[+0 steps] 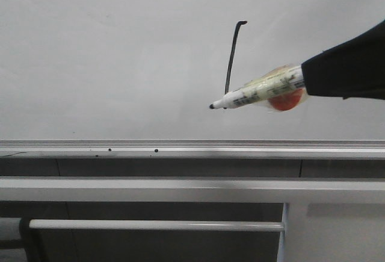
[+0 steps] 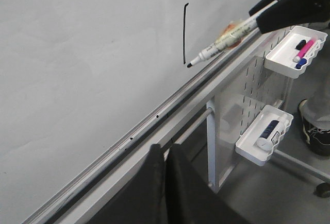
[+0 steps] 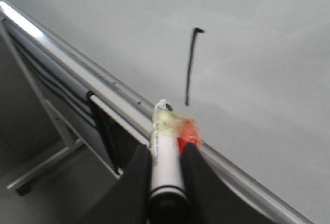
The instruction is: Write number 1 on whiteboard
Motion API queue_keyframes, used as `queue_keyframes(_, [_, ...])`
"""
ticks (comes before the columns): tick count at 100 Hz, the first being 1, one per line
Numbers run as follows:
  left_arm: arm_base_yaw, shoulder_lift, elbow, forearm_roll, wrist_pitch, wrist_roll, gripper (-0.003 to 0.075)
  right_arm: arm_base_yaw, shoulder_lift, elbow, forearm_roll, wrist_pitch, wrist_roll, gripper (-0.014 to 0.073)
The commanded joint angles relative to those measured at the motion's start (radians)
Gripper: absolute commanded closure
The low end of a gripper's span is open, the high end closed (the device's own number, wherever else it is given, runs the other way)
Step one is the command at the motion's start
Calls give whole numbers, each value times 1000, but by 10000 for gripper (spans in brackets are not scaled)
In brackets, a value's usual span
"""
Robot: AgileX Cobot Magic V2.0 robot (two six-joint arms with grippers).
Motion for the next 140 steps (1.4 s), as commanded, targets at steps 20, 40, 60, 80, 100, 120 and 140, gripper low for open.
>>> queue_keyframes(20, [-5, 4, -28, 7, -80, -9, 740, 118, -24, -39, -1, 68, 0, 657])
queue_keyframes(40, [-5, 5, -28, 7, -85, 1, 739, 118, -18, -76, 11, 136, 0, 657])
queue_keyframes(60, [-5, 5, -28, -6, -101, 29, 601, 118, 37, -170, 11, 207, 0, 657])
queue_keyframes(80, [-5, 25, -28, -48, -101, 114, 384, 118, 114, -243, 11, 243, 0, 657])
queue_keyframes(100, [-5, 168, -17, -157, -124, 299, 384, 111, 136, -280, 11, 255, 0, 657])
queue_keyframes(120, [-5, 285, -17, -145, -268, 316, 384, 48, 136, -280, 20, 319, 2, 657])
queue_keyframes(140, [-5, 352, -17, -82, -317, 316, 384, 38, 136, -282, 34, 350, 2, 657])
